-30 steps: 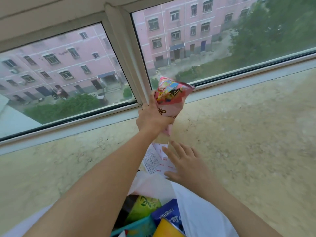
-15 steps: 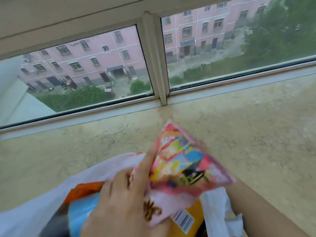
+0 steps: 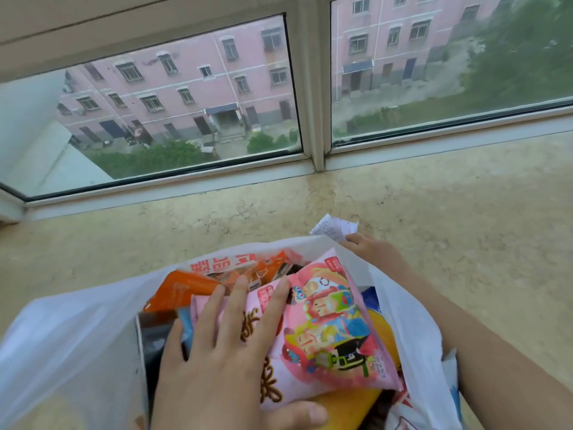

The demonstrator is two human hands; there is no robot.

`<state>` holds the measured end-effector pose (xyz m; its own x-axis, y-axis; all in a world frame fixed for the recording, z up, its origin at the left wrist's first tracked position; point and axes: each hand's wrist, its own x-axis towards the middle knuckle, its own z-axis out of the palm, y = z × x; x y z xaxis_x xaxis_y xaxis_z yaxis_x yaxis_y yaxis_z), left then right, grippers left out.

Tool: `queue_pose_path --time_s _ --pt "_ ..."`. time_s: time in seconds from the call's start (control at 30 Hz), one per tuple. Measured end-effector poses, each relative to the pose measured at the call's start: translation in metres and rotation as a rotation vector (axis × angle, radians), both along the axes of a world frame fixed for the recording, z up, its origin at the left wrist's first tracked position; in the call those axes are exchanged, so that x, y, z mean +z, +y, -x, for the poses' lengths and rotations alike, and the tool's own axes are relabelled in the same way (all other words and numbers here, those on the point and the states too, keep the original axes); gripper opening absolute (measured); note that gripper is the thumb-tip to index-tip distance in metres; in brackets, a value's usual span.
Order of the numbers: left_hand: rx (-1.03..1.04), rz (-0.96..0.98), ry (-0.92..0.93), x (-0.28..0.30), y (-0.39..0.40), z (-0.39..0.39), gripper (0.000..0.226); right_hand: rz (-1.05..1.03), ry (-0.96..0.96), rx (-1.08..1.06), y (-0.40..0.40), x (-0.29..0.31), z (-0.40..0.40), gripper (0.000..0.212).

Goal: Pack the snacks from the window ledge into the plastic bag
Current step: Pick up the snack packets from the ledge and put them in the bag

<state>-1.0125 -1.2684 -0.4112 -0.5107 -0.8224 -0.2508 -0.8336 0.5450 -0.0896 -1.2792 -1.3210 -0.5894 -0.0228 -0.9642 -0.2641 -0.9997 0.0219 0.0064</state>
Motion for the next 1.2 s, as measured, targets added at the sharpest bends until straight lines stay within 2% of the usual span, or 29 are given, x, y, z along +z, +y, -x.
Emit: queue_pose_path --time_s 0.07,0.13,0.17,0.23,0.27,0.3,0.4,0.47,0.57,0.67,0.8,0.93,1.0,1.07,1.13,1.2 --pt "-0.008 0.011 -0.010 -0.002 0.004 0.001 0.109 0.064 0.038 0.019 0.005 0.005 0.002 0.050" --pt "-0.012 -0.058 0.022 -0.005 0.004 0.004 0.107 0.210 -0.033 0.023 0.010 0.010 0.002 0.067" --pt "-0.010 -0.052 0.029 -0.008 0.005 0.005 0.106 0.277 -0.032 -0.004 0.013 0.014 0.002 0.060" --pt "-0.023 -0.042 0.061 -0.008 0.004 0.009 0.103 0.236 -0.108 -0.090 0.022 0.024 0.003 0.028" --pt "-0.038 -0.024 0.085 -0.011 0.003 0.009 0.101 0.218 -0.174 -0.186 0.028 0.029 0.006 0.021" --pt "-0.050 0.000 0.107 -0.014 0.003 0.009 0.098 0.250 -0.250 -0.253 0.034 0.034 0.010 0.020" --pt "-0.051 0.038 0.168 -0.017 0.005 0.008 0.090 0.624 -0.393 -0.432 0.047 0.068 0.019 0.013" --pt "-0.056 0.086 0.199 -0.018 0.007 0.006 0.084 0.855 -0.552 -0.442 0.055 0.104 0.015 0.008" --pt "-0.065 0.115 0.273 -0.019 0.011 -0.001 0.074 1.011 -0.858 -0.403 0.084 0.169 -0.017 0.011" --pt "-0.037 0.150 0.359 -0.015 0.014 -0.014 0.065 1.021 -0.964 -0.241 0.129 0.197 -0.067 0.012" --pt "-0.008 0.225 0.493 -0.009 0.015 -0.031 0.048 0.888 -0.966 -0.085 0.180 0.154 -0.120 0.005" --pt "-0.039 0.181 0.697 -0.002 0.026 -0.035 0.047 0.742 -0.793 0.137 0.197 0.109 -0.155 0.012" --pt "-0.138 0.168 0.757 0.000 0.036 -0.037 0.046 0.677 -0.685 0.098 0.194 0.108 -0.165 0.016" --pt "-0.243 0.182 0.695 -0.003 0.043 -0.042 0.048 0.629 -0.622 0.011 0.190 0.113 -0.166 0.014" --pt "-0.302 0.234 0.509 -0.013 0.044 -0.048 0.049 0.615 -0.580 -0.017 0.190 0.118 -0.165 0.010" --pt "-0.290 0.271 0.347 -0.021 0.042 -0.052 0.054 0.618 -0.583 -0.064 0.195 0.124 -0.163 0.017"
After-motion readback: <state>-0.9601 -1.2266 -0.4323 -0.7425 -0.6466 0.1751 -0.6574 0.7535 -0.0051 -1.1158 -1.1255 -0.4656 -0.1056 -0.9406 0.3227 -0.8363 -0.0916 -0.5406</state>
